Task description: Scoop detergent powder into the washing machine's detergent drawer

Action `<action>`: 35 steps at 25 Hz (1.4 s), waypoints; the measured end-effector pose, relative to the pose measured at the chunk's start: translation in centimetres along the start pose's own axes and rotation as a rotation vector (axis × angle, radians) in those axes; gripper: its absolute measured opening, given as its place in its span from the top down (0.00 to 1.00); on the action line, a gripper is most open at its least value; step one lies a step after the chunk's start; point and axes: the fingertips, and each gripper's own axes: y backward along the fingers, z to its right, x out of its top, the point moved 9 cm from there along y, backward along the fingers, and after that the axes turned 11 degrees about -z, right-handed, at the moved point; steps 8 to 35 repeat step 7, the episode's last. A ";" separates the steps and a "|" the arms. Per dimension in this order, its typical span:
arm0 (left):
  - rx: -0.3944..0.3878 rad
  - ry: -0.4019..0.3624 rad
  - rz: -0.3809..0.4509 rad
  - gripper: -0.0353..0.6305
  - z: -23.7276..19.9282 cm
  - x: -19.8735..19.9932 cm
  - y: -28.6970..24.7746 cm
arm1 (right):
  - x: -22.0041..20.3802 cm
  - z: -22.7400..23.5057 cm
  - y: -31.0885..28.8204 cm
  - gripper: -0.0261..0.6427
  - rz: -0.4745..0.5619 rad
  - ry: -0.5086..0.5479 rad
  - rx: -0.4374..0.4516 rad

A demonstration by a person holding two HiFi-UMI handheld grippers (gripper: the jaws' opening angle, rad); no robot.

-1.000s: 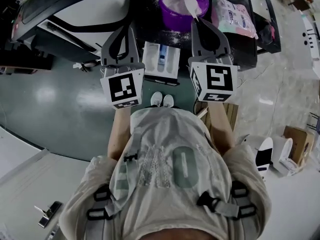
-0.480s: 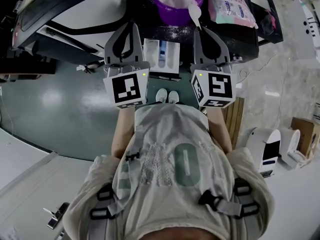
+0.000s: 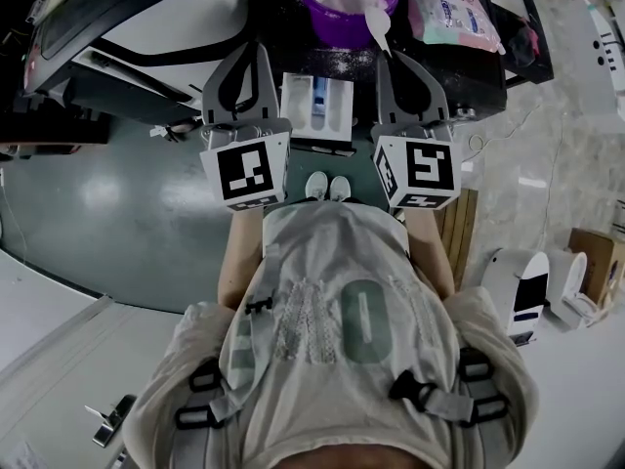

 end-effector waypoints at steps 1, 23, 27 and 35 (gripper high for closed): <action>0.002 0.000 0.000 0.91 -0.1 0.0 0.0 | 0.0 0.0 0.0 0.94 0.000 0.000 0.000; 0.007 0.001 -0.006 0.91 -0.3 -0.4 0.1 | -0.1 -0.1 -0.2 0.94 -0.005 0.005 -0.003; 0.007 0.001 -0.006 0.91 -0.3 -0.4 0.1 | -0.1 -0.1 -0.2 0.94 -0.005 0.005 -0.003; 0.007 0.001 -0.006 0.91 -0.3 -0.4 0.1 | -0.1 -0.1 -0.2 0.94 -0.005 0.005 -0.003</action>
